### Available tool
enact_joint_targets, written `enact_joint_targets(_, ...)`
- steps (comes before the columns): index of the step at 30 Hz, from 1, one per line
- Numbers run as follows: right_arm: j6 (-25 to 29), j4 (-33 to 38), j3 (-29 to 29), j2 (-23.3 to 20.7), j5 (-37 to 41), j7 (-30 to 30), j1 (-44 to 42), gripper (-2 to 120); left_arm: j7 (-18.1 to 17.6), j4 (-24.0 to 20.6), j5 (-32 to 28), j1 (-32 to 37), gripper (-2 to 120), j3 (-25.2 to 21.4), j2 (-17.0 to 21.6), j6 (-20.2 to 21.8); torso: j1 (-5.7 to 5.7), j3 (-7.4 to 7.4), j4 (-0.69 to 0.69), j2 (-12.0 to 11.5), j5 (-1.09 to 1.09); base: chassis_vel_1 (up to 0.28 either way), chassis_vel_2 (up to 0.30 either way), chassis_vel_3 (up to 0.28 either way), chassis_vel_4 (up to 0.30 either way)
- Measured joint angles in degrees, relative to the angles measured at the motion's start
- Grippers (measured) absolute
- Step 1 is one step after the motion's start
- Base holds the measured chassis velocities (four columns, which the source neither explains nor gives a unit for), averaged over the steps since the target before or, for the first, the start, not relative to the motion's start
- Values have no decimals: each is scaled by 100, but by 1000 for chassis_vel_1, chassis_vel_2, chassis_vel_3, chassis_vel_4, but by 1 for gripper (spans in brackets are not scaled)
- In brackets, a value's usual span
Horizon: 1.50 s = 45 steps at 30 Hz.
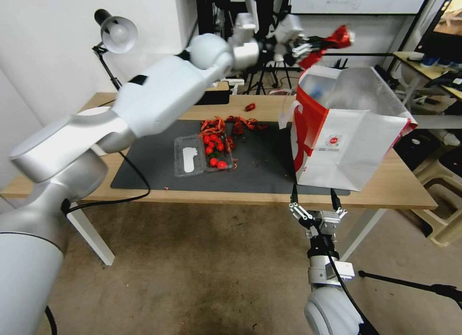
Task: Pick up the trash from the table and place it into the takeout bag.
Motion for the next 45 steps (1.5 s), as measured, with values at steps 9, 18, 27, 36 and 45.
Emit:
enact_joint_targets(9, 43, -4, 30, 28, -4, 6, -28, 99, -142, 170, 43, 181, 1, 466, -368, -114, 0, 0, 1, -1, -1, 0, 0, 0, 0)
enact_joint_targets(18, 51, -4, 40, 24, -3, 11, -41, 99, -160, 353, 115, 217, 28, 496, -427, -164, 0, 0, 1, 0, -2, 0, 0, 0, 0)
enact_joint_targets(27, 51, -5, 29, 30, -3, 12, -34, 99, -144, 342, 129, 239, 62, 367, -295, -156, 0, 0, 1, 0, -2, 0, 0, 0, 0)
enact_joint_targets(36, 51, 5, 36, 31, -9, 13, -39, 99, -462, 102, -172, 444, 90, -230, 34, -47, 0, 0, 1, 1, -2, 0, 0, 0, 0)
enact_joint_targets(45, 45, 28, 32, 39, -19, 14, -40, 100, -852, -264, -365, 834, 100, -618, 538, 35, 0, 0, 1, 1, -3, 0, 0, 0, 0)
